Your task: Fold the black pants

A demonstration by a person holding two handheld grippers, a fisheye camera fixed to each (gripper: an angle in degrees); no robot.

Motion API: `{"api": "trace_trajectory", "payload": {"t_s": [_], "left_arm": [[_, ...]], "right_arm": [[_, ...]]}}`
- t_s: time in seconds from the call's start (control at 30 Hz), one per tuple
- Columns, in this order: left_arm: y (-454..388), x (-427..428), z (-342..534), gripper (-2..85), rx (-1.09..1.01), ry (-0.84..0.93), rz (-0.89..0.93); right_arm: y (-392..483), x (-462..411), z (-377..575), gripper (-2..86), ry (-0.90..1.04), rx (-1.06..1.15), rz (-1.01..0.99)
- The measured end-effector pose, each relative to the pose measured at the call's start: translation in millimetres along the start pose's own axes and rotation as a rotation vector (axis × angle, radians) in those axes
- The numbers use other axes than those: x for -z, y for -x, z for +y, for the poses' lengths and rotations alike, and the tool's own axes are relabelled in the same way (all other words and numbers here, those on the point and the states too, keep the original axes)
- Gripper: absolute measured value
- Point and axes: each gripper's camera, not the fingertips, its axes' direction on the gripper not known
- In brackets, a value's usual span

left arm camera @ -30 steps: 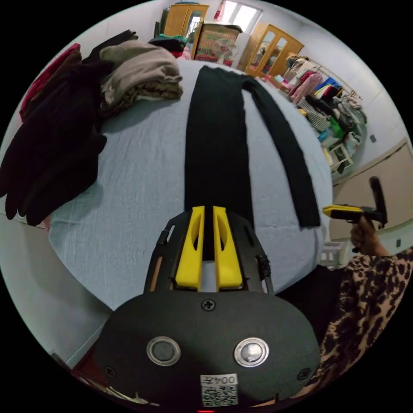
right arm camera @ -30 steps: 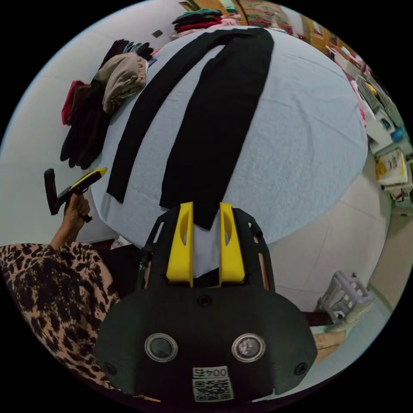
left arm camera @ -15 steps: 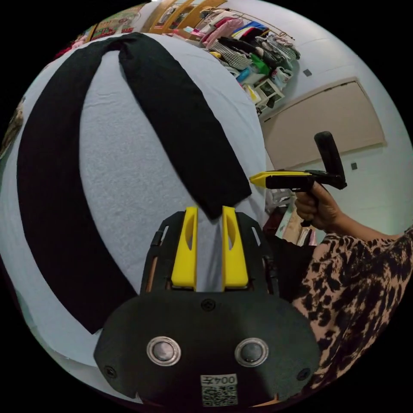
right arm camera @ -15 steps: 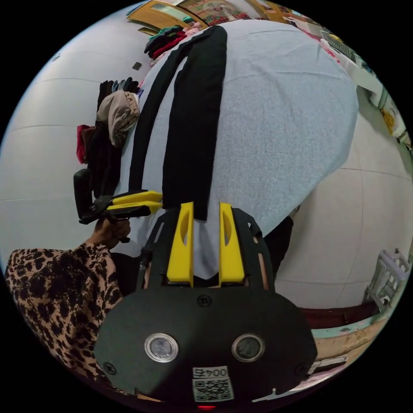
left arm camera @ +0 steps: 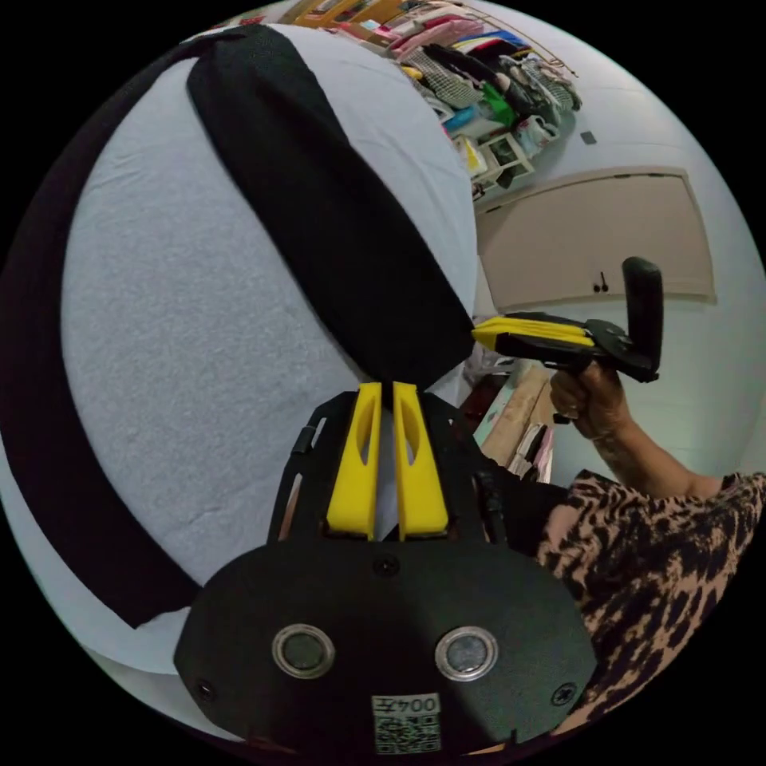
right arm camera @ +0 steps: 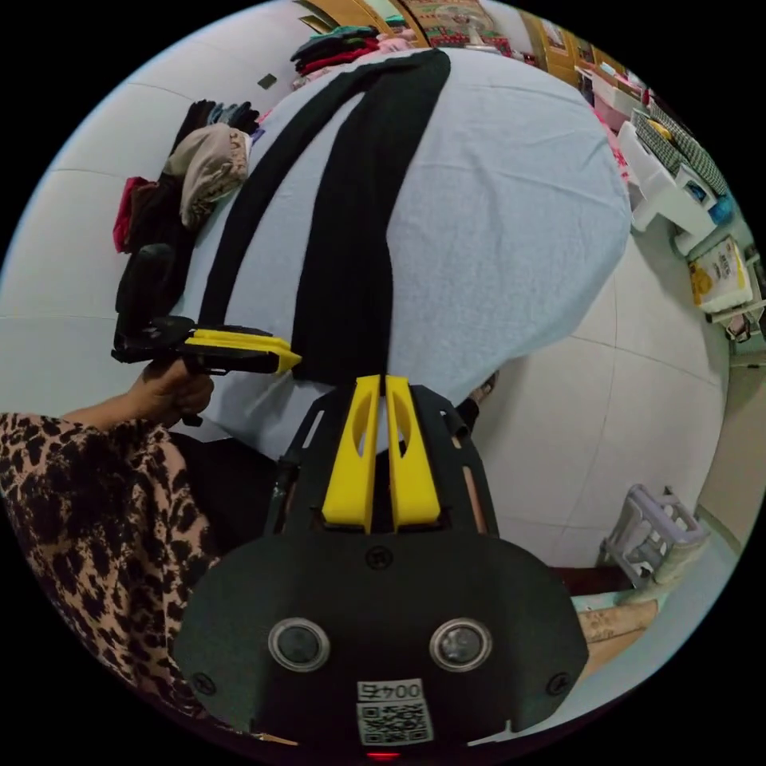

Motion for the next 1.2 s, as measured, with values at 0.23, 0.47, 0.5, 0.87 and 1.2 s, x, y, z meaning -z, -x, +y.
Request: {"api": "trace_trajectory", "payload": {"t_s": [0.23,0.47,0.5,0.87,1.2], "left_arm": [[10.2,8.5,-1.8,2.2,0.007,-0.018,-0.011],[22.9,22.0,-11.3,4.2,0.014,-0.090,-0.006],[21.6,19.3,-15.8,5.1,0.001,-0.080,-0.017],[39.5,7.4,-46.4,3.7,0.046,-0.024,0.058],[-30.1,166.3,-66.0,2.5,-0.191,-0.256,0.084]], "right_arm": [[-0.4,2.6,18.3,7.0,0.007,0.036,0.065],[-30.2,7.0,-9.8,11.0,-0.100,-0.025,-0.040],[-40.4,4.8,-5.9,10.9,-0.098,-0.050,-0.073],[-44.3,-20.2,5.1,3.7,-0.054,-0.089,-0.092],[9.3,173.9,-0.7,-0.3,-0.257,0.090,0.034]]}}
